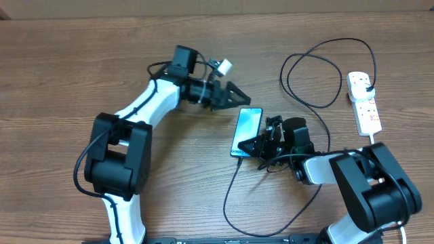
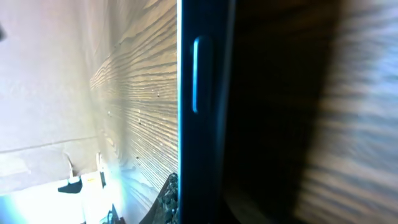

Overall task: Plug charger to phone and switch on socket
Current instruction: 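Open the left gripper and withdraw it from the phone, then press the phone flat against the table with the right gripper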

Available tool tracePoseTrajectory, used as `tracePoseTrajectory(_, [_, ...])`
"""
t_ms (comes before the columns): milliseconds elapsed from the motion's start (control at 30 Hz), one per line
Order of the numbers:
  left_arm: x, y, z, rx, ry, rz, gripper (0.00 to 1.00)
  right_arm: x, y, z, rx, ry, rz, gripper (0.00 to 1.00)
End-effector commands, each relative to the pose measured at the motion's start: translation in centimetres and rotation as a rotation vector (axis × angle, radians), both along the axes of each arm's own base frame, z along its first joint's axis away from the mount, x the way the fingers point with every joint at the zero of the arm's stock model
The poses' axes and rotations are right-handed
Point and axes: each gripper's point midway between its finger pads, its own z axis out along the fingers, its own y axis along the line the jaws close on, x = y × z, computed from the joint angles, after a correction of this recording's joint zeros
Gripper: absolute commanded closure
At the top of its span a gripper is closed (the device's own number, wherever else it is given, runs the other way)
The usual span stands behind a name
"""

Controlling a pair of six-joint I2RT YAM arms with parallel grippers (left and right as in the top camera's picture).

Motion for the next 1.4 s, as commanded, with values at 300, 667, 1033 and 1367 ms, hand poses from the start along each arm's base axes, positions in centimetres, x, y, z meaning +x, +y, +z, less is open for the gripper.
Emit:
tracePoseTrajectory(300, [0.9,4.0,4.4,-0.208,0.018,-0.002,0.0,1.5,4.6,-0.3,-0.023,-0.053,0.092,0.78])
tracePoseTrajectory(667, [1.5,3.9,3.4,-0.151,0.001,0.029,0.0,2.3,3.2,-1.9,-0.124,-0.043,0.013,0.64])
tracePoseTrajectory(1033, [1.7,3.9,3.3,-0.14,0.033,0.042,0.0,2.2,2.5,-1.8,-0.153,-0.037,0.007,0.41])
tracePoseTrajectory(1367, [1.7,3.9,3.3,-0.139,0.039,0.044,0.01,2.0,-0.4,-2.1,-0.253,0.036,-0.072,0.3])
